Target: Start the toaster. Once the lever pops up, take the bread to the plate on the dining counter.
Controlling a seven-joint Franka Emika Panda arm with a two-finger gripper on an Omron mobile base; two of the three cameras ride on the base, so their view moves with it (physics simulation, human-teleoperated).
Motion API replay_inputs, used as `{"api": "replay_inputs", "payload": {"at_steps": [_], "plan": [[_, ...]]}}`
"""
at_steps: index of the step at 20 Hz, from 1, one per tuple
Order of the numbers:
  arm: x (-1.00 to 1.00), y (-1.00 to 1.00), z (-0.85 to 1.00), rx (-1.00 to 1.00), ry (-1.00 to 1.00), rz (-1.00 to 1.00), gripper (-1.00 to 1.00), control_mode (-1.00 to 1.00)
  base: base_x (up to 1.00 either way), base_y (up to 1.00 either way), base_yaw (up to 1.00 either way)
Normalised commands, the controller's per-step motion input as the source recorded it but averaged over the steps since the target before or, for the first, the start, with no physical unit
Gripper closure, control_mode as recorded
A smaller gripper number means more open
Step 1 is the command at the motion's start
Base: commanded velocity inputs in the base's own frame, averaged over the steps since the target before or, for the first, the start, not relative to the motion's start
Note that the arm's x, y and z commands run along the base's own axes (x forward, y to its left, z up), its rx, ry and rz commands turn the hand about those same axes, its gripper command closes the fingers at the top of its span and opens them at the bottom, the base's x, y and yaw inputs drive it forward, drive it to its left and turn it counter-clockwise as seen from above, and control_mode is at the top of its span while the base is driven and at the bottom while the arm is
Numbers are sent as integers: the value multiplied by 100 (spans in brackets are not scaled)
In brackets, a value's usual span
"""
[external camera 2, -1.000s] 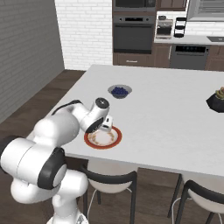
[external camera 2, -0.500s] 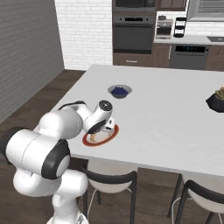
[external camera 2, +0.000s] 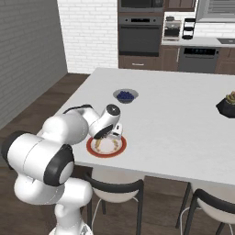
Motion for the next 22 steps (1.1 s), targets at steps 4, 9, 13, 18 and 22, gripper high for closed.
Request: {"api": "replay_inputs", "payload": {"at_steps": [4,9,13,18,22], "plan": [[0,0,0,0,0,0,-100,-100,0,0,0],[0,-1,0,0,0,-1,-100,-100,0,0,0],[0,-15,3,0,0,-4,-100,-100,0,0,0],[0,-33,-2,-13,8,-6,-100,-100,0,0,0],[1,-9,0,-38,18,-4,-100,-100,0,0,0]]}}
